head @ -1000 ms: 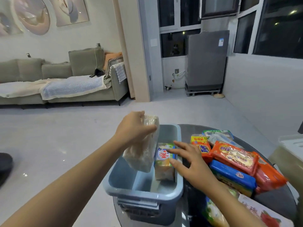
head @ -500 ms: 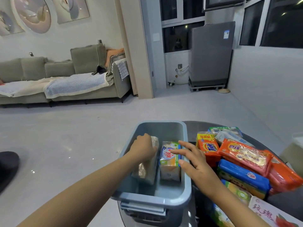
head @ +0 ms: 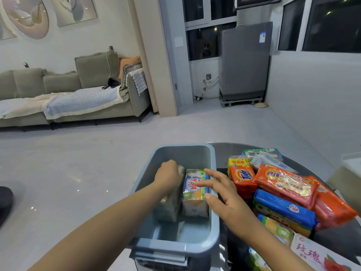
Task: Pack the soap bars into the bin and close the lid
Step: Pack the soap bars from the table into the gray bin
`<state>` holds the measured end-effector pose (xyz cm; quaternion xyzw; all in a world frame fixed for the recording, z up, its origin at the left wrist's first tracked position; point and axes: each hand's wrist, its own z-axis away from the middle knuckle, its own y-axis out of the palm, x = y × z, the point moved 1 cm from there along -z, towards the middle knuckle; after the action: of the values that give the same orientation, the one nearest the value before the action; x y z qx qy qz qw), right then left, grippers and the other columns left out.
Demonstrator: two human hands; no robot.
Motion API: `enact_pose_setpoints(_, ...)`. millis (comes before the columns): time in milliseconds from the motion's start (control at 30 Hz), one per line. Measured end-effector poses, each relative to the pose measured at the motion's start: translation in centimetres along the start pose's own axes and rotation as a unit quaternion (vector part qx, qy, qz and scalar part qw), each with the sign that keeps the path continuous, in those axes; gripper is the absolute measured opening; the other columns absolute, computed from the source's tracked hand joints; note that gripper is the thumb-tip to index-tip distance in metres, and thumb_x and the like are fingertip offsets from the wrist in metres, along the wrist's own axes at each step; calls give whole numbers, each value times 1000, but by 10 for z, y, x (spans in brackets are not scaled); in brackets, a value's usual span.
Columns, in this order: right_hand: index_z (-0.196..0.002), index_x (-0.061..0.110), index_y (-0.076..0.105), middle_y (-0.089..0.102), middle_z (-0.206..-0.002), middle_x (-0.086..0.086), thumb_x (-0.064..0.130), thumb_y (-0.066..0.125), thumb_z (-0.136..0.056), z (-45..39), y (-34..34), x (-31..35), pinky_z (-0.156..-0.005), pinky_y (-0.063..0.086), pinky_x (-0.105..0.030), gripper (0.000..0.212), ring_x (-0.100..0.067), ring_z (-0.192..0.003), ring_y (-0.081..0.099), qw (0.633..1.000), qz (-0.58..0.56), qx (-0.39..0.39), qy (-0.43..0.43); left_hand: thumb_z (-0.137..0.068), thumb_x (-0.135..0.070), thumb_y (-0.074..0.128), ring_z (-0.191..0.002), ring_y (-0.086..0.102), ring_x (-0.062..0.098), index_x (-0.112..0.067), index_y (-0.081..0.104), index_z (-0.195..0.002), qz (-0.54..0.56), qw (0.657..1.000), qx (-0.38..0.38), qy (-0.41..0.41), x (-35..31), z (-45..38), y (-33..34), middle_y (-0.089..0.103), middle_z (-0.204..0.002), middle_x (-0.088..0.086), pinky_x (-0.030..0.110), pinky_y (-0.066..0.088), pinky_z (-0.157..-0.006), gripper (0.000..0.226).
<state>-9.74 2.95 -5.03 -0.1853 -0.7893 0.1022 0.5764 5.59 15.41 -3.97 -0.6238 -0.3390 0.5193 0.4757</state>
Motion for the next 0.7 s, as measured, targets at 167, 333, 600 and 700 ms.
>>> enact_pose_setpoints(167, -110, 38, 58, 26, -126, 43, 20, 48, -92, 0, 1, -2, -94, 24, -12, 27, 17, -124, 17, 1000, 1, -2, 3, -92, -21, 47, -88, 61, 31, 0, 57, -106, -26, 1000, -6, 2, -2, 0, 3, 63, -109, 17, 33, 44, -66, 28)
enact_pose_setpoints(333, -113, 46, 54, 23, -127, 47, 26, 48, -93, 1, -1, -3, -97, 19, -15, 29, 21, -124, 12, 1000, 4, 7, -1, -94, -32, 44, -110, 55, 31, -5, 51, -124, -24, 1000, -16, -8, -5, 3, -9, 52, -128, 17, 36, 46, -84, 41)
enact_pose_setpoints(600, -109, 63, 45, 24, -130, 48, 58, 45, -76, 7, -12, -1, -108, 23, -28, 33, 8, -132, 19, 1000, 14, -6, -4, -90, -25, 51, -94, 58, 8, -13, 67, -110, 259, 956, -108, 88, -38, 52, -42, 69, -110, 1, 20, 39, -78, 28)
enact_pose_setpoints(700, -111, 59, 45, 27, -128, 46, 46, 51, -85, 11, -25, -6, -109, 27, -31, 30, 6, -132, 22, 999, 30, -32, -2, -88, -22, 51, -89, 59, 7, -16, 68, -106, 282, 946, -103, 123, -61, 71, -41, 70, -102, -2, 19, 40, -75, 26)
